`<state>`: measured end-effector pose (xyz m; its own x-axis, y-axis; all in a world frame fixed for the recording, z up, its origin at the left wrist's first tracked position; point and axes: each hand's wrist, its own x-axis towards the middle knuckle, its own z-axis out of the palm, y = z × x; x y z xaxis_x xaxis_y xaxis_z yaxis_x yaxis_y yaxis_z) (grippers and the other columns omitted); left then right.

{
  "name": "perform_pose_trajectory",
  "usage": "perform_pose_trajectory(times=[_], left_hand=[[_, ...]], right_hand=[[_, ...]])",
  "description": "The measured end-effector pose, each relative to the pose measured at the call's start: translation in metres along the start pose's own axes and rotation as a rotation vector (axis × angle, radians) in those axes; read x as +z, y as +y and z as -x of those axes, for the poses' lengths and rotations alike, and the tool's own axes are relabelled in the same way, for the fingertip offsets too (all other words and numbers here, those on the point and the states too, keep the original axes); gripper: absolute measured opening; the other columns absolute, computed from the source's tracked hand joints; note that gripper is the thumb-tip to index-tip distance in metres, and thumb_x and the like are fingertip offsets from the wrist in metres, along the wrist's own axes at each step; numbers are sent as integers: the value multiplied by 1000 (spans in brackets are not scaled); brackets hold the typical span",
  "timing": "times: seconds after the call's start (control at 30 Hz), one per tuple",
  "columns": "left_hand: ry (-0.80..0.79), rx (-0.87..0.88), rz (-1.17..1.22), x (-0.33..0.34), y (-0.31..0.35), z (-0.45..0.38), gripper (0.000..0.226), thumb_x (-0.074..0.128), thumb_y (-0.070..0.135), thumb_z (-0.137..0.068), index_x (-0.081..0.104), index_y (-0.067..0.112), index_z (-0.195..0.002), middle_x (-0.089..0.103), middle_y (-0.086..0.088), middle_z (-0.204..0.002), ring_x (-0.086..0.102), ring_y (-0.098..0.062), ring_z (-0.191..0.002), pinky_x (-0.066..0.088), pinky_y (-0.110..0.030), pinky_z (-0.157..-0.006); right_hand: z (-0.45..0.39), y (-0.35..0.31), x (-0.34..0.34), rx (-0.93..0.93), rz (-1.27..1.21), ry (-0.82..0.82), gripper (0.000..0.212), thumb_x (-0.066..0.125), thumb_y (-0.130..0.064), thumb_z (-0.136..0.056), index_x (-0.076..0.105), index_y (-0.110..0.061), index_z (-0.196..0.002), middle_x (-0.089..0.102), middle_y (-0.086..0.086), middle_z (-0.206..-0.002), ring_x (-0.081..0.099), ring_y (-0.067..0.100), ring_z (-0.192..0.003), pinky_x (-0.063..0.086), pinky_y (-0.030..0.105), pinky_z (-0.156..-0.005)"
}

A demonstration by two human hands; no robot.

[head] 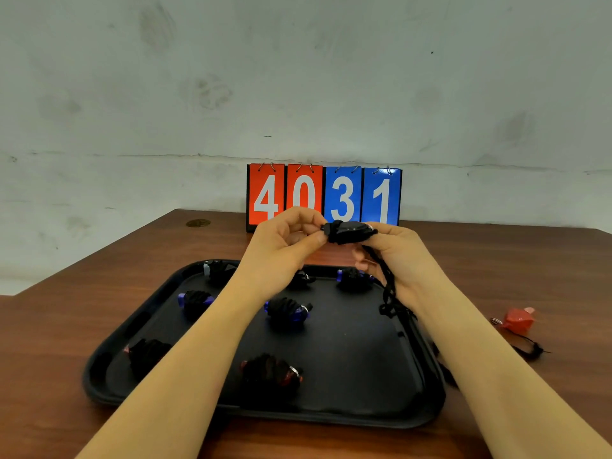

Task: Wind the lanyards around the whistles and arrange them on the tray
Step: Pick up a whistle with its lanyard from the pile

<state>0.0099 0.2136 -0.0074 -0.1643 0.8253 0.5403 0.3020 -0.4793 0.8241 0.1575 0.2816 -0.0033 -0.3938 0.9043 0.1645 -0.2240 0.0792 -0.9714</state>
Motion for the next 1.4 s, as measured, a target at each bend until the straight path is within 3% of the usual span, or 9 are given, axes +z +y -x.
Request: perform_pose_trajectory(times=[0.1,0.23,0.3,0.43,0.73,0.83,0.93,1.27,1.4], left_hand=[[75,-23,38,0,-2,-1,17,60,2,-85,61,19,-85,59,5,-73,46,0,-46,39,-13,-48],[196,-52,-23,0,-8,-4,16,63,9,-84,62,25,-85,65,-1,-84,62,-10,-81,49,-25,-77],[224,-58,-64,0,-9,-4,16,62,11,-85,61,27,-84,64,-2,-84,62,-14,-86,49,-25,-81],[268,-60,-168,-1,-10,-5,15,61,14,-86,58,27,-83,58,8,-75,55,-1,-76,42,-2,-64],[329,-62,-366,-1,-16,-7,9,57,12,-89,55,20,-92,56,11,-75,54,-1,-66,42,-2,-56],[319,-36,-437,-2,-17,-6,10,54,13,-90,53,23,-92,55,13,-78,54,-4,-69,42,-10,-58],[274,22,-502,-1,-19,-5,11,53,14,-91,52,24,-92,54,15,-81,54,-4,-72,45,-16,-64],[122,95,-574,0,-17,-3,14,51,15,-93,51,28,-98,52,16,-87,49,-1,-66,41,-11,-65],[37,133,-555,1,-15,-1,18,51,13,-92,50,30,-97,49,19,-81,48,12,-70,39,-2,-66]], right_hand=[[3,1,2,-44,140,-52,9,66,-12,-80,70,-7,-75,62,1,-58,47,9,-46,42,19,-49],[7,6,9,-144,240,-64,8,66,-11,-82,73,-10,-79,66,-2,-61,47,5,-46,43,16,-46],[7,9,12,-171,286,-83,8,66,-13,-83,73,-11,-78,66,-2,-63,49,4,-48,44,16,-48],[7,10,13,-225,377,-120,8,66,-15,-83,73,-14,-80,66,-5,-62,51,4,-52,46,17,-52],[8,12,13,-341,528,-188,12,63,-15,-85,71,-14,-93,67,-7,-71,56,-1,-58,46,14,-63],[9,16,14,-622,843,-69,15,56,-21,-89,68,-14,-94,63,-13,-83,56,-1,-75,45,15,-74],[5,23,16,-992,1174,61,27,43,-24,-89,65,-9,-90,63,0,-93,59,16,-83,46,29,-76],[0,24,9,-937,1011,163,27,44,-24,-92,65,-8,-96,68,3,-90,63,19,-80,52,31,-72],[-1,23,7,-803,821,198,13,56,-13,-90,67,-11,-96,65,-3,-89,59,7,-83,48,15,-76]])
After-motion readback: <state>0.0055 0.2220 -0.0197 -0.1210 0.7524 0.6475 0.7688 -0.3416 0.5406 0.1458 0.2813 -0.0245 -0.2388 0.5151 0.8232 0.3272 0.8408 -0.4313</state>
